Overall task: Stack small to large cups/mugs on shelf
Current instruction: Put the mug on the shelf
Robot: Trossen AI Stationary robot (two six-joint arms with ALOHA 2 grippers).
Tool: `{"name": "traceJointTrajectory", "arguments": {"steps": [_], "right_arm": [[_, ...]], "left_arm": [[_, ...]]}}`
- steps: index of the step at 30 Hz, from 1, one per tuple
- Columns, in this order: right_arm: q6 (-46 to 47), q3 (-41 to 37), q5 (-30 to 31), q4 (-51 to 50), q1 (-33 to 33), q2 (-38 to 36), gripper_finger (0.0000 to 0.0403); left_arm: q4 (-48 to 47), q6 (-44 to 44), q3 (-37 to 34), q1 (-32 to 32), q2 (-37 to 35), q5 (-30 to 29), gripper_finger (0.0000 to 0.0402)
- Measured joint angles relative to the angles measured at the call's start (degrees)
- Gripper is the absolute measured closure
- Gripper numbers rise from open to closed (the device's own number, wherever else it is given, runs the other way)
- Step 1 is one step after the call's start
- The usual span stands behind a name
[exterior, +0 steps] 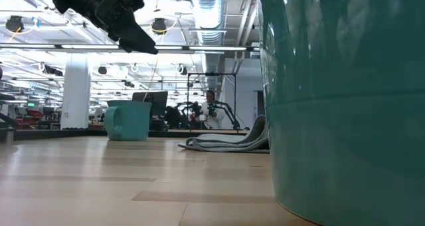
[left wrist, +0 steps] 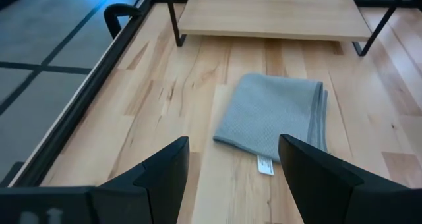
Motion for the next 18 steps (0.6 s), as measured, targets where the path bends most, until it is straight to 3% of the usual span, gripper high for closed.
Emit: {"name": "traceJointTrajectory", "arguments": {"steps": [10, 18], "right_arm": [[5.0, 6.2, 0.2, -2.8, 1.5, 9.0, 0.0132], [6.3, 6.2, 0.2, -3.5, 1.9, 11.0, 0.0133]], "left_arm": [[-2.3, 0.0, 0.0, 0.0, 0.0, 0.0, 0.0175], [-5.0, 0.0, 0.0, 0.0, 0.0, 0.0, 0.0175]]}}
